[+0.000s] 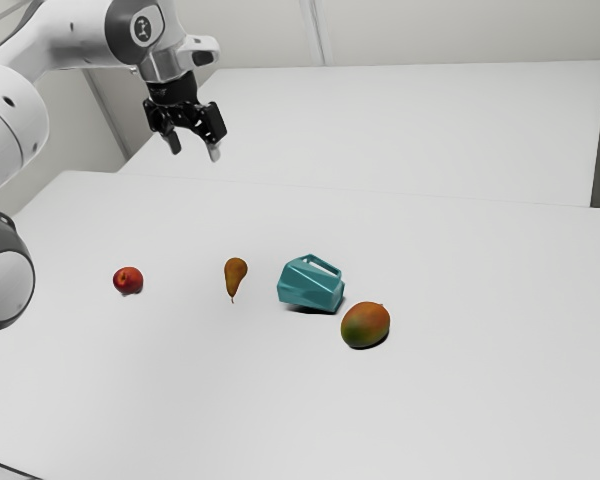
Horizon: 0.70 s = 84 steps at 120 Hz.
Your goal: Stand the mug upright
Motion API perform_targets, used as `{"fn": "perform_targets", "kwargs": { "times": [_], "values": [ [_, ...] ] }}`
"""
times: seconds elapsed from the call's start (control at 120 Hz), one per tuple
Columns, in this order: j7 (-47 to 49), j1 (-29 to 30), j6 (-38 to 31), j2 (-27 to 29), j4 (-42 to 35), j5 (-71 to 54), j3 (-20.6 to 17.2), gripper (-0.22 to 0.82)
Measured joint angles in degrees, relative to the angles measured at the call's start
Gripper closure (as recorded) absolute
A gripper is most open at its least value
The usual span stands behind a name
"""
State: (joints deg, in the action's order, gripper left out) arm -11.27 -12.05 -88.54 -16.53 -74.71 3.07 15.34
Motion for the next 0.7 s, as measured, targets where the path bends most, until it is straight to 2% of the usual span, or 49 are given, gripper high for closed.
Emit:
{"fn": "perform_targets", "kwargs": {
  "times": [0.342, 0.483, 0.7],
  "values": [
    [-1.1, -2.3, -0.5, -1.0, -0.6, -0.4, -0.2, 0.00],
    [-1.0, -3.7, -3.8, 0.2, -8.1, 1.3, 0.0, 0.00],
    [-2.3, -3.5, -10.3, 0.5, -19.1, 11.1, 1.1, 0.00]
  ]
}}
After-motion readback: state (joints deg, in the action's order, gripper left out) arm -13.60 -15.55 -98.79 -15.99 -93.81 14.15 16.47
